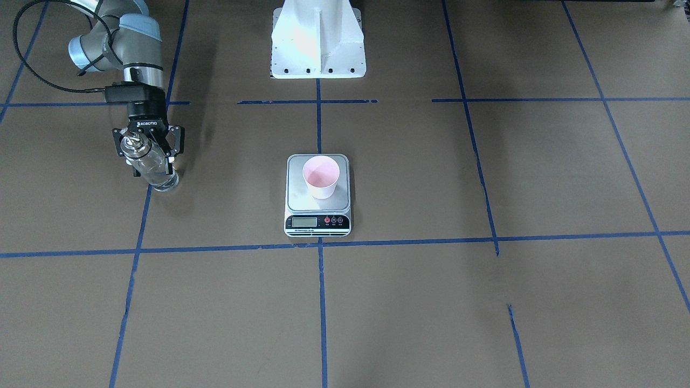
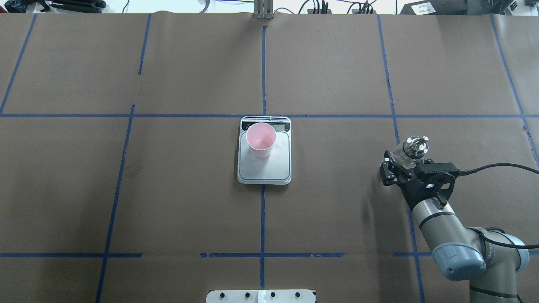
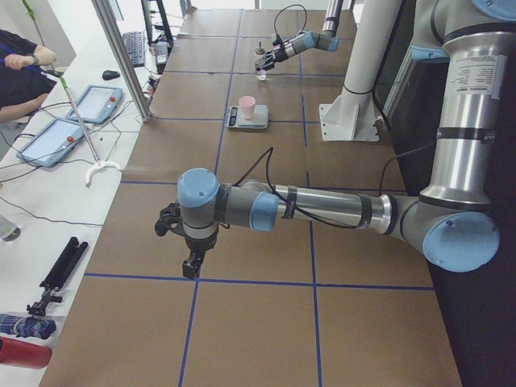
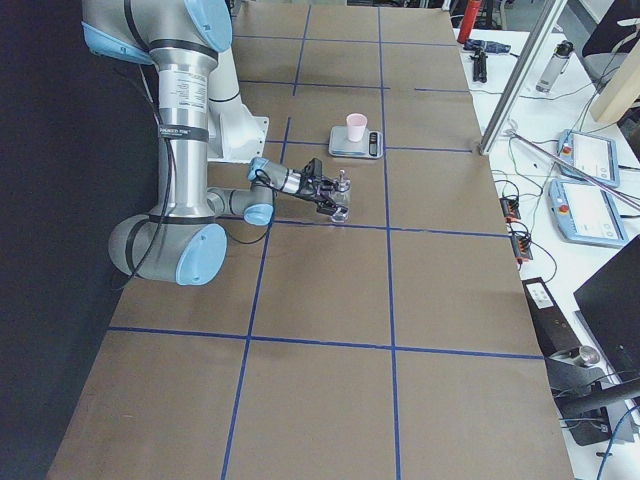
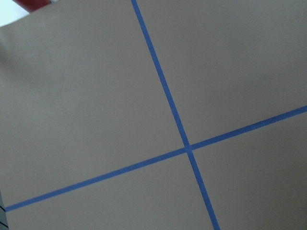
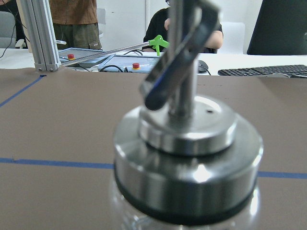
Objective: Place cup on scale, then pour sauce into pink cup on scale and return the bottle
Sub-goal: 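Close the right gripper around the glass bottle body, then lift the bottle with the right gripper and carry it toward the pink cup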
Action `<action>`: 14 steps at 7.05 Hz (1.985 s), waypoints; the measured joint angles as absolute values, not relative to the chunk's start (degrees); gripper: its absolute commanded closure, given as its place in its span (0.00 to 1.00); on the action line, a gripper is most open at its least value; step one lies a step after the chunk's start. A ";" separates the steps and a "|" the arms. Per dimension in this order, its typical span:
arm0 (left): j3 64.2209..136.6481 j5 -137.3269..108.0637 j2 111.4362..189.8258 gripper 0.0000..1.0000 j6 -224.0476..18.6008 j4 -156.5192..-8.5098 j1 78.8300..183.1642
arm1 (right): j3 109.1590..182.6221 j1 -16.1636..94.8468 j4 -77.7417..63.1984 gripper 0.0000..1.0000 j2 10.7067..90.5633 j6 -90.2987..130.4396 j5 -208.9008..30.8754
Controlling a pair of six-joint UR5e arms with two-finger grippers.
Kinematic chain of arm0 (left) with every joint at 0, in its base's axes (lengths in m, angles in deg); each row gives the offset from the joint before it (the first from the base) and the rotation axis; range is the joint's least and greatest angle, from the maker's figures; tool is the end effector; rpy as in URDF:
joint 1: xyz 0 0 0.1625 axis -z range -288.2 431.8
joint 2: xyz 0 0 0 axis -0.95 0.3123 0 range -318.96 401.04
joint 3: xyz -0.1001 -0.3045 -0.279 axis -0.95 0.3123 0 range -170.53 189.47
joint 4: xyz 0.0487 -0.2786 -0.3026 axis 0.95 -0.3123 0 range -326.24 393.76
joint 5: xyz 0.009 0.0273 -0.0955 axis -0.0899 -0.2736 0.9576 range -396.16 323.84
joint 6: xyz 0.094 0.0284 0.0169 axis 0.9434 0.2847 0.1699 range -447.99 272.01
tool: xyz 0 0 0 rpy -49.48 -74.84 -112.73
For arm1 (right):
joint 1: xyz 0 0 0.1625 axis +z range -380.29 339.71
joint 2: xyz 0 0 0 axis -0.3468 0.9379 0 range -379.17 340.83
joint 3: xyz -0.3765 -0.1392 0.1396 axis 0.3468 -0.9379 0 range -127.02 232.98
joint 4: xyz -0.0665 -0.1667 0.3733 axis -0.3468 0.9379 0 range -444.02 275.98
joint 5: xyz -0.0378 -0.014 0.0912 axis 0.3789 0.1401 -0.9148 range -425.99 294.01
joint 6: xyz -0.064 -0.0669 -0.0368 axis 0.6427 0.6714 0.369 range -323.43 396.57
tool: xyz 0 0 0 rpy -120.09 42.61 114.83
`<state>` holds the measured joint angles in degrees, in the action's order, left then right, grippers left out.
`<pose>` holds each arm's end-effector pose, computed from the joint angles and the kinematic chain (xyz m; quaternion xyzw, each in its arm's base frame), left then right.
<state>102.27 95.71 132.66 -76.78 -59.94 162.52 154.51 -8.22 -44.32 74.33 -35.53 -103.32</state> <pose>-0.0732 -0.5114 0.6163 0.1029 0.3476 0.1104 0.9254 -0.4113 -0.3053 0.4788 0.4872 -0.3217 0.1761 0.7926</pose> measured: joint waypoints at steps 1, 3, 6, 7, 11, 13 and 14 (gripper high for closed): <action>102.44 98.04 130.72 0.00 -76.82 -60.08 162.59 | 154.63 -8.14 -44.30 1.00 74.29 -35.49 -103.32; 102.61 99.82 129.18 0.00 -76.56 -61.48 162.72 | 155.71 -7.80 -44.29 1.00 74.27 -32.51 -103.12; 102.63 100.06 128.94 0.00 -76.55 -62.68 162.76 | 161.43 -7.61 -44.10 1.00 74.18 -18.18 -99.86; 102.63 100.07 128.93 0.00 -76.53 -62.72 162.77 | 162.02 -7.62 -43.82 1.00 73.75 -11.09 -98.28; 102.63 100.07 128.87 0.00 -76.62 -62.74 162.90 | 162.00 -7.71 -40.77 1.00 64.12 4.82 -97.29; 102.63 100.01 128.84 0.00 -76.71 -62.74 163.03 | 161.54 -7.76 -39.87 1.00 61.11 4.35 -97.75; 102.63 100.00 128.84 0.00 -76.71 -62.74 163.13 | 161.46 -7.53 -38.72 1.00 60.25 4.20 -97.84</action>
